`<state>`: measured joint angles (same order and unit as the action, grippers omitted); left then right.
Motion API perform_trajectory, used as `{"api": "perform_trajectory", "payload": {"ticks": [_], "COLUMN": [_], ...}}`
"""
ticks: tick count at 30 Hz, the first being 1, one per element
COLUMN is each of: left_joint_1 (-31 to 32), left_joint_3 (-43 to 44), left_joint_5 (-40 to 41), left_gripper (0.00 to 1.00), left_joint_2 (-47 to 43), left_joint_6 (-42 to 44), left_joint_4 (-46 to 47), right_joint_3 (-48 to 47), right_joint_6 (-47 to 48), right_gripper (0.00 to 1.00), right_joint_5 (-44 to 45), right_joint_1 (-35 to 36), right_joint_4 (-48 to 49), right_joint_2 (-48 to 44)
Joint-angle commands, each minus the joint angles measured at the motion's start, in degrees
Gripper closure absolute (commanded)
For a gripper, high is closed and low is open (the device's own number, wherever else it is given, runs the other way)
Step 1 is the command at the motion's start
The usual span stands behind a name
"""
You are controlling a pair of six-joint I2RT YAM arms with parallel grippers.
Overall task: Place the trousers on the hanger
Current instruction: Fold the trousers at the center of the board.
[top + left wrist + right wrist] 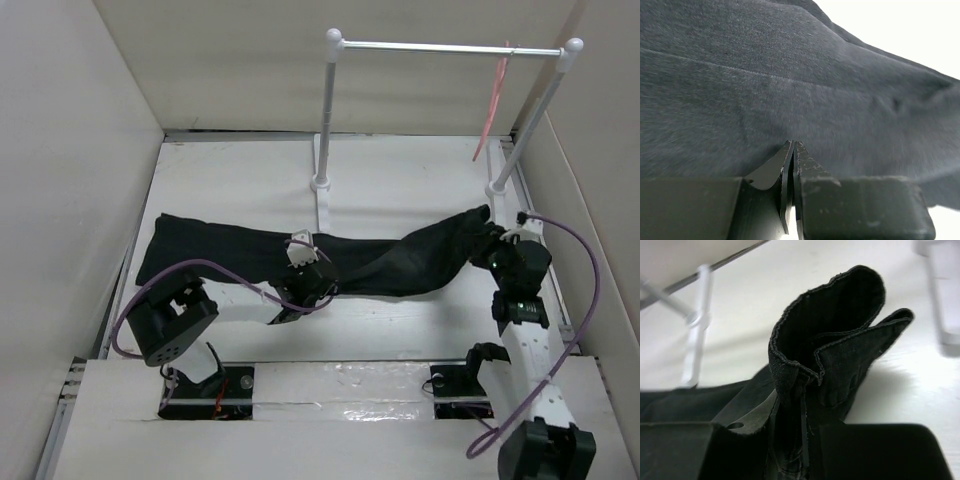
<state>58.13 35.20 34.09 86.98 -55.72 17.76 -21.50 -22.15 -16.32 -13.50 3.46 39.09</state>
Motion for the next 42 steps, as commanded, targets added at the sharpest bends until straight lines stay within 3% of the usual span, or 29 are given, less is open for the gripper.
{"api": "perform_trajectory", "payload": {"ticks": [1,5,9,12,16,20,27,32,35,38,39,42], "left_joint_1": [0.41,1.02,2.33,3.57,7.34,9.01,9.55,13.23,13.24,12.62,10.97,8.5], "left_joint_3": [0.31,0.04,0.31,0.22,0.3,5.22,18.31,31.41,30.03,20.55,18.35,10.08], "left_joint_5": [3.09,2.13,2.74,3.88,3.62,3.18,-2.17,-4.82,-3.77,-1.66,-0.7,2.47], "left_gripper": [1.0,1.0,1.0,1.0,1.0,1.0,1.0,1.0,1.0,0.83,0.74,0.61], "left_joint_2": [1.52,4.6,7.41,8.12,10.39,14.09,24.35,28.68,25.1,14.21,7.4,-7.36], "left_joint_6": [-3.33,-5.36,-7.55,-9.92,-11.25,-10.55,-4.66,1.22,3.5,5.71,6.15,6.33], "left_joint_4": [1.57,2.54,0.7,-1.5,-0.1,-0.79,4.03,4.74,5.17,8.69,8.44,4.58], "right_joint_3": [-3.37,-6.35,-19.41,-27.35,-41.65,-50.1,-58.56,-60.06,-61.29,-62.17,-62.35,-63.23], "right_joint_6": [3.7,2.38,3.78,5.18,5.72,4.66,4.92,6.42,7.3,7.74,7.65,8.0], "right_gripper": [1.0,1.0,1.0,1.0,1.0,1.0,1.0,1.0,1.0,1.0,1.0,1.0], "right_joint_5": [-0.82,3.74,10.41,14.99,11.85,7.45,6.03,2.96,2.25,2.96,3.3,5.41], "right_joint_1": [8.2,25.91,39.2,43.81,43.74,41.02,37.5,36.26,37.92,40.74,41.61,45.65], "right_joint_4": [-6.18,-6.19,-8.73,-10.58,-11.64,-11.81,-15.85,-18.32,-18.41,-16.92,-16.39,-14.1], "right_joint_2": [-2.52,-0.87,3.7,6.87,11.26,13.64,13.03,13.82,15.57,17.94,18.56,21.54]}}
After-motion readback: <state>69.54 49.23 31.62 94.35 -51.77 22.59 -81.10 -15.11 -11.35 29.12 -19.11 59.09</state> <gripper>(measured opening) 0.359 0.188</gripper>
